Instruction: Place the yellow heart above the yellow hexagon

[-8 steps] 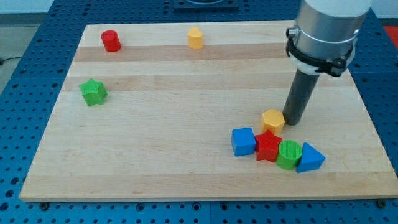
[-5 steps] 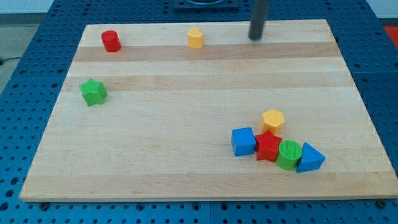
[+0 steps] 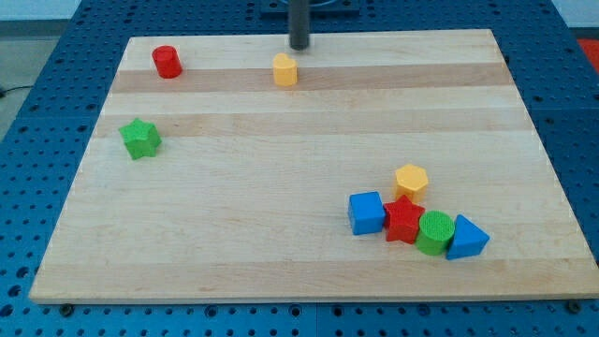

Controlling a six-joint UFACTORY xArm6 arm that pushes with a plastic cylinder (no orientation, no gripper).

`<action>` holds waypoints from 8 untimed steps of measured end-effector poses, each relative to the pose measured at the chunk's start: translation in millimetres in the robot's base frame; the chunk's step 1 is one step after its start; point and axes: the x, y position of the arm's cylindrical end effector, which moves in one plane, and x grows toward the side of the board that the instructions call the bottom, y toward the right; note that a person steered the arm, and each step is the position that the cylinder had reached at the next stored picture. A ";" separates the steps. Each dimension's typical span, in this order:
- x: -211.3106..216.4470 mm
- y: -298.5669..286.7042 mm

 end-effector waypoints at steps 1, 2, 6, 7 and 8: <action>61.2 -8.0; 97.7 51.0; 106.4 -0.5; 142.2 85.1; 145.6 159.1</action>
